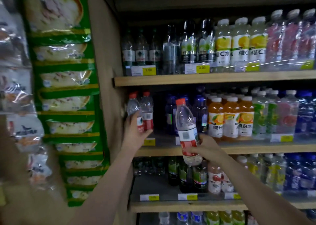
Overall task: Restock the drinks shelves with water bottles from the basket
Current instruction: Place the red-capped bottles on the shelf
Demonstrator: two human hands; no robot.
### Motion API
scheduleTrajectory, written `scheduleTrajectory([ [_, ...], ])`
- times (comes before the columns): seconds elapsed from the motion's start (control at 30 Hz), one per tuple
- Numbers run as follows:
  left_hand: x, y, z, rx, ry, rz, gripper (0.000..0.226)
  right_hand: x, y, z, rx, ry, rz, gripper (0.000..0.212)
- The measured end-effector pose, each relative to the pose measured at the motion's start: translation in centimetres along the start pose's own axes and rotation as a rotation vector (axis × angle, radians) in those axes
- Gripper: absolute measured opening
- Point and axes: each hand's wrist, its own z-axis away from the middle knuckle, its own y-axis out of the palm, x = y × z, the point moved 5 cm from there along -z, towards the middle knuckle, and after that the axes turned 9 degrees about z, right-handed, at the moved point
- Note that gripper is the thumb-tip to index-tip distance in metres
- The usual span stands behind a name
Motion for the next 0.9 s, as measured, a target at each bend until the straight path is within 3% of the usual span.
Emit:
scheduleTrajectory([
  [0.1,3.9,-1.2,-0.1,-0.051,-0.175,-0.102,0.088,3.1,1.5,-2.8,-0.024,-0.068,-0.082,0.039],
  [0.27,5.9,-0.8,-1.3,-0.187,-0.200,-0.140,0.082,6.2,4.3,-6.8,-0.109,-0.184,-0.159,0.046],
  [0.47,7.4,0.0,-3.0,-0.154,-0.187,-0.141,0.066,6.7,5.8,-9.9,-0.130,-0.224,-0.204,0.049],
  [0.67,8.5,-0.4,-3.5,-0.108,-0.238,-0.209,0.066,6.6,6.8,-11.2,-0.135,-0.216,-0.170,0.056],
  [0.77,8.0,-0.4,-2.1,-0.173,-0.179,-0.347,0.078,7.2,7.4,-11.7,-0.150,-0.227,-0.176,0.054],
  [0.9,8.5,0.5,2.1,-0.145,-0.044,-0.603,0.074,8.2,8.5,-12.5,-0.179,-0.232,-0.195,0.059],
])
